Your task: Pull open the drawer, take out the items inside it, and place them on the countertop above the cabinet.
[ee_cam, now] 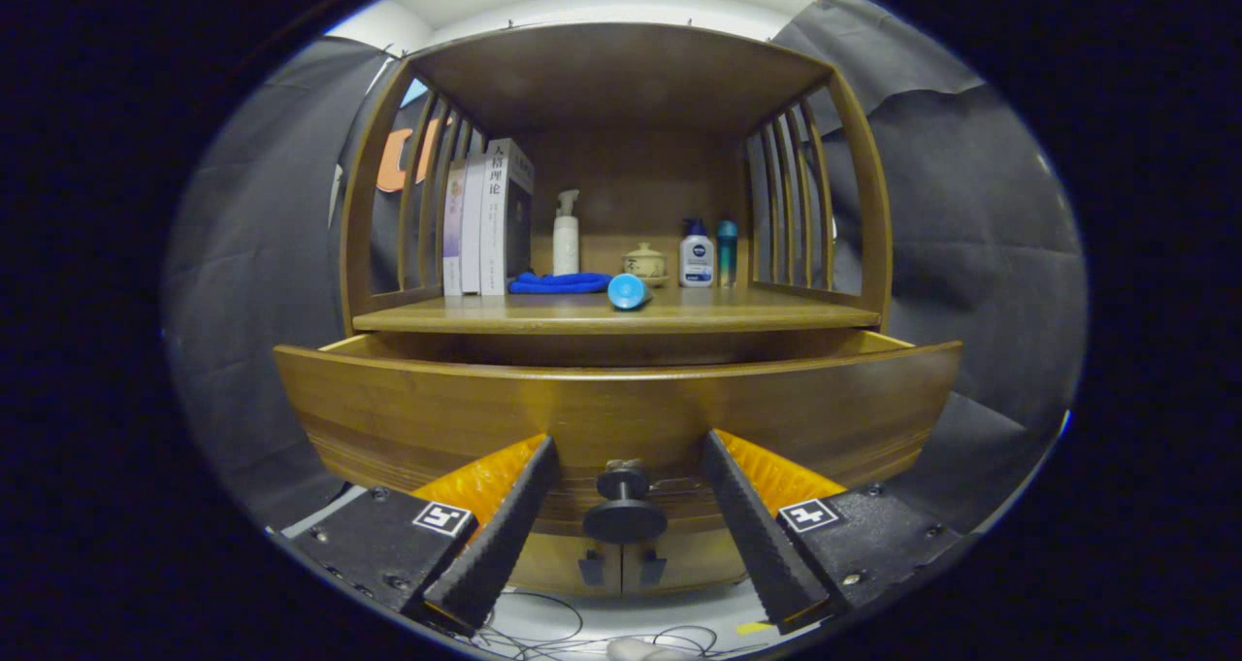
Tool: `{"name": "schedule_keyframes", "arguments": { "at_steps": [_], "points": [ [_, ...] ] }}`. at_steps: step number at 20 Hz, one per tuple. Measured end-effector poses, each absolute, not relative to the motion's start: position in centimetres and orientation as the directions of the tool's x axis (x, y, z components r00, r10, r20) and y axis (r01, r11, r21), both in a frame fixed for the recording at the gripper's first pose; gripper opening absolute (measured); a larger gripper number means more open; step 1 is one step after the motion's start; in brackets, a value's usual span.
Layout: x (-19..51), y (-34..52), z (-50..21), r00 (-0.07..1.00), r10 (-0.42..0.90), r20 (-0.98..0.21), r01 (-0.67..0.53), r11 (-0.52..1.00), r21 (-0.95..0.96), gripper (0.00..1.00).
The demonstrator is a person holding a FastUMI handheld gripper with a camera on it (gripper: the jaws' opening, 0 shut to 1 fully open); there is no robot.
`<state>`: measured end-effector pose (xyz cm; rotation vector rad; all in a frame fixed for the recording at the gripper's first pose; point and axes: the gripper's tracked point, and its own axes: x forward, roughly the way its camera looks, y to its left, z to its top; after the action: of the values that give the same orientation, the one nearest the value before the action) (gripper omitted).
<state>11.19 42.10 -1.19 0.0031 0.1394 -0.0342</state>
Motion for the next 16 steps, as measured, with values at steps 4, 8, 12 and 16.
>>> {"name": "schedule_keyframes", "arguments": {
  "at_steps": [4, 8, 12, 16],
  "points": [
    [13.4, 42.2, -1.1, 0.990, -0.032, -0.137, 0.033, 0.999, 0.002, 1.00],
    [15.2, 42.3, -1.2, 0.989, -0.035, -0.142, 0.034, 0.999, -0.010, 1.00],
    [17.1, 42.5, -2.3, 0.983, -0.033, -0.182, 0.033, 0.999, -0.006, 0.99],
    [18.1, 42.8, -2.9, 0.971, -0.026, -0.239, 0.036, 0.999, 0.038, 1.00]
  ]
}}
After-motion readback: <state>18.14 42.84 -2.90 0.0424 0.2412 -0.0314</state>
